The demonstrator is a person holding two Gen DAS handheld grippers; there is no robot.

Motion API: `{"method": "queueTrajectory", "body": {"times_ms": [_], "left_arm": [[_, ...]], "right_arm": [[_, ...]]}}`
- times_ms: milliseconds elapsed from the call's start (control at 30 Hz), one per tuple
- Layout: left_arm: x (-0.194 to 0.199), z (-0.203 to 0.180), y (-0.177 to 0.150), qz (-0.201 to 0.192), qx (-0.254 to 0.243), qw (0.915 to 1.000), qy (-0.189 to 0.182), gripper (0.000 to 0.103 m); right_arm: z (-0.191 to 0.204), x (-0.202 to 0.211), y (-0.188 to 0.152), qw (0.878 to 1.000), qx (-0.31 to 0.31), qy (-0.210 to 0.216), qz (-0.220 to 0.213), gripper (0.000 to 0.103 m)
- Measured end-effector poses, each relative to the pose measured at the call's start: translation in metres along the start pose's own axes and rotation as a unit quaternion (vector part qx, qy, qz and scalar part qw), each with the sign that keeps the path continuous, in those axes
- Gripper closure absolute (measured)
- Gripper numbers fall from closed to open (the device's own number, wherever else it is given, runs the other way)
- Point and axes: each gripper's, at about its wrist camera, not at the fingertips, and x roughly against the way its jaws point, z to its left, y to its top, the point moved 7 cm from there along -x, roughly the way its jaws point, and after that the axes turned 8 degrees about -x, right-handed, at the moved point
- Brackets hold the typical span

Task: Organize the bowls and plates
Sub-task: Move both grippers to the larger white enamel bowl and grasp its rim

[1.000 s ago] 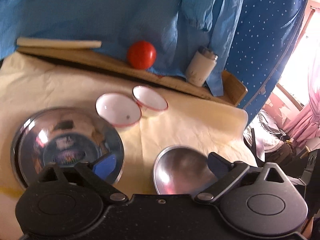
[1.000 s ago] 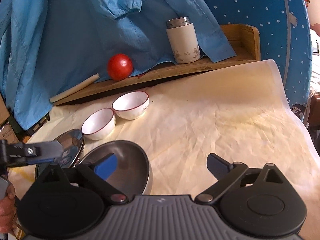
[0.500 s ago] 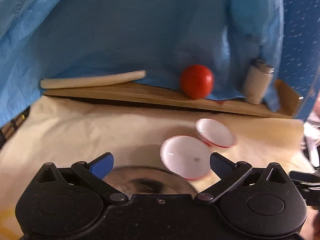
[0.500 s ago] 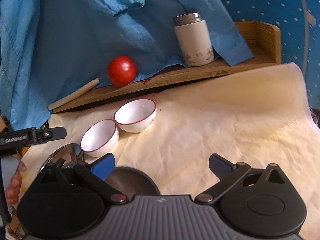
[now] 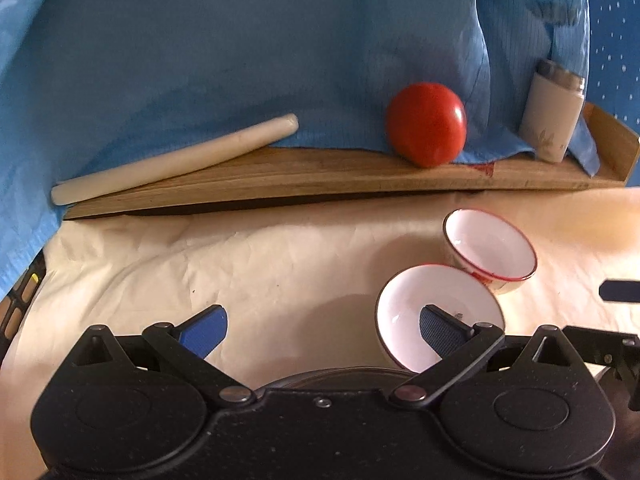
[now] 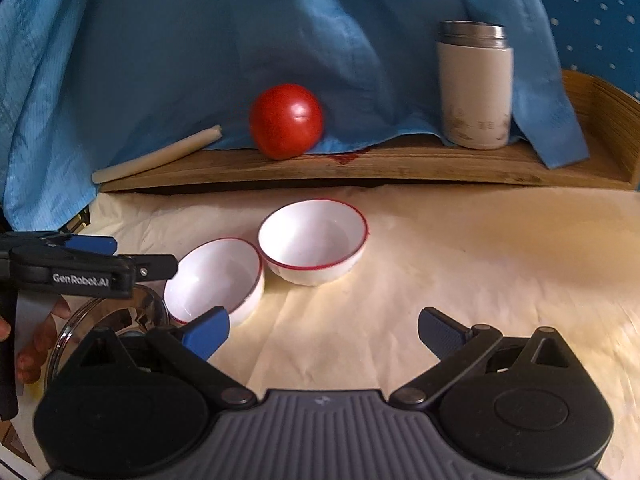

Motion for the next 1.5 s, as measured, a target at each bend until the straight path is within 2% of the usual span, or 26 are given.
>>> {"method": "queueTrajectory", "body": {"times_ms": [400, 700, 900, 1033, 1200, 1300, 1367, 1500], "left_arm": [[-0.018, 0.001, 0.002, 0.019, -0.039, 0.9991, 0.006, 0.001], [-0.028, 0.001, 0.002, 0.040, -0.073, 0.9965, 0.014, 0.001], [-0.026, -0.001, 0.000, 0.031, -0.070, 0.9971, 0.000, 0.006], [-0.027, -0.003, -0.003, 0.033, -0.068, 0.9971, -0.008, 0.019], [-0.027, -0.004, -0.005, 0.034, -0.054, 0.9975, -0.029, 0.030], [-0.029, -0.006, -0.005, 0.035, -0.042, 0.9972, -0.051, 0.044], [-0.029, -0.008, -0.005, 0.037, -0.035, 0.9965, -0.067, 0.056], [-0.029, -0.013, -0.006, 0.038, -0.021, 0.9955, -0.085, 0.072]], "right_arm": [[0.015, -0.021, 0.010, 0.999, 0.039, -0.006, 0.024, 0.002], [0.026, -0.032, 0.011, 0.997, 0.047, 0.010, 0.052, 0.015], [0.032, -0.036, 0.010, 0.997, 0.030, 0.028, 0.065, 0.024], [0.034, -0.041, 0.007, 0.996, 0.011, 0.045, 0.080, 0.030], [0.039, -0.045, 0.006, 0.995, 0.007, 0.054, 0.087, 0.036], [0.042, -0.049, 0.005, 0.994, 0.003, 0.062, 0.095, 0.040], [0.044, -0.051, 0.005, 0.993, -0.002, 0.068, 0.099, 0.047], [0.048, -0.053, 0.005, 0.993, -0.006, 0.066, 0.098, 0.058]]}}
